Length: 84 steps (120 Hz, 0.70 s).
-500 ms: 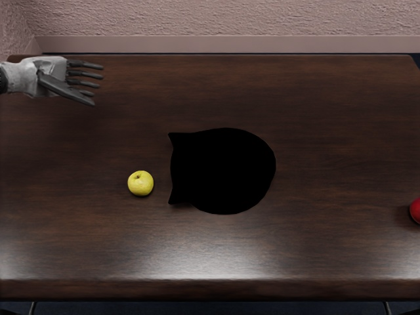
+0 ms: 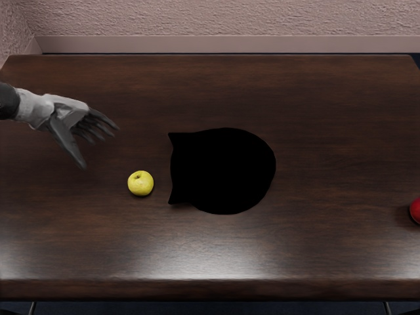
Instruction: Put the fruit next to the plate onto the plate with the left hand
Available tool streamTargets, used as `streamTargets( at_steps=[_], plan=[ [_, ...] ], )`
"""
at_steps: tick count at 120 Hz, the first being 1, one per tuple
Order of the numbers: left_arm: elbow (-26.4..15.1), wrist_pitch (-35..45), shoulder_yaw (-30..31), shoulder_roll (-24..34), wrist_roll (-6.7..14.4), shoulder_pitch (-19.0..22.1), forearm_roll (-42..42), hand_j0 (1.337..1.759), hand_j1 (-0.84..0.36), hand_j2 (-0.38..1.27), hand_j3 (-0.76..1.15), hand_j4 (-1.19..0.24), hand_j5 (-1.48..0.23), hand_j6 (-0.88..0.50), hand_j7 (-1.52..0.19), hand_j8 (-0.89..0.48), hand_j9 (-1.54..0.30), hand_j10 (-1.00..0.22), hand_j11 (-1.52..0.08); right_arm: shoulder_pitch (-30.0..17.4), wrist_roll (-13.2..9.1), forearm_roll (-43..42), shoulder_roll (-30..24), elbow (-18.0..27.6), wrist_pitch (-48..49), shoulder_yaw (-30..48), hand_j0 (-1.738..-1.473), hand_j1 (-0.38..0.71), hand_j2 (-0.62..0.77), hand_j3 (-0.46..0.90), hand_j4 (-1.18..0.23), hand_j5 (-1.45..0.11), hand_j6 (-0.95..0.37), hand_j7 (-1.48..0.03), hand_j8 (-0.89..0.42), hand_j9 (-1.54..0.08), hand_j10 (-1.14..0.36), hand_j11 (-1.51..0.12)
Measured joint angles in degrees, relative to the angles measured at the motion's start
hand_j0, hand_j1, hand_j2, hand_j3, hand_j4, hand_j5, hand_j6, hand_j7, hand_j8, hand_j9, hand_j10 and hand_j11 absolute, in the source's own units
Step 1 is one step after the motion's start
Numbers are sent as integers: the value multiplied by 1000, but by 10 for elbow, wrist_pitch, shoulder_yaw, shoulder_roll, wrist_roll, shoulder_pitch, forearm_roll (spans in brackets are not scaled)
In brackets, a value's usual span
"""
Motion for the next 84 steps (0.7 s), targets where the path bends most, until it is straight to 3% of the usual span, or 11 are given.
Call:
streamTargets(
  at_steps=[17,51,64,84],
  plan=[
    [-112,90,-1,5,59,-7,73,1658,55,50,0,-248,-320,-249,-320,-248,-320,-248,-320,-1,0,0,0,0,0,0,-1658,-310,-7,0,-33,-43,-33,-43,-33,-43,-33,-43],
    [-216,281,11,-13,143,-5,110,1658,53,51,0,-251,-323,-252,-323,-251,-323,-251,-323,-1,0,0,0,0,0,0,-1658,-310,-7,0,-33,-43,-33,-43,-33,-43,-33,-43],
    [-243,349,20,-47,159,-2,132,1658,51,52,0,-253,-325,-254,-325,-254,-325,-253,-325,-1,0,0,0,0,0,0,-1658,-310,-7,0,-33,-43,-33,-43,-33,-43,-33,-43],
    [-273,401,27,-64,166,-2,146,1658,46,53,0,-257,-331,-258,-331,-257,-330,-257,-330,-1,0,0,0,0,0,0,-1658,-310,-7,0,-33,-43,-33,-43,-33,-43,-33,-43]
  ],
)
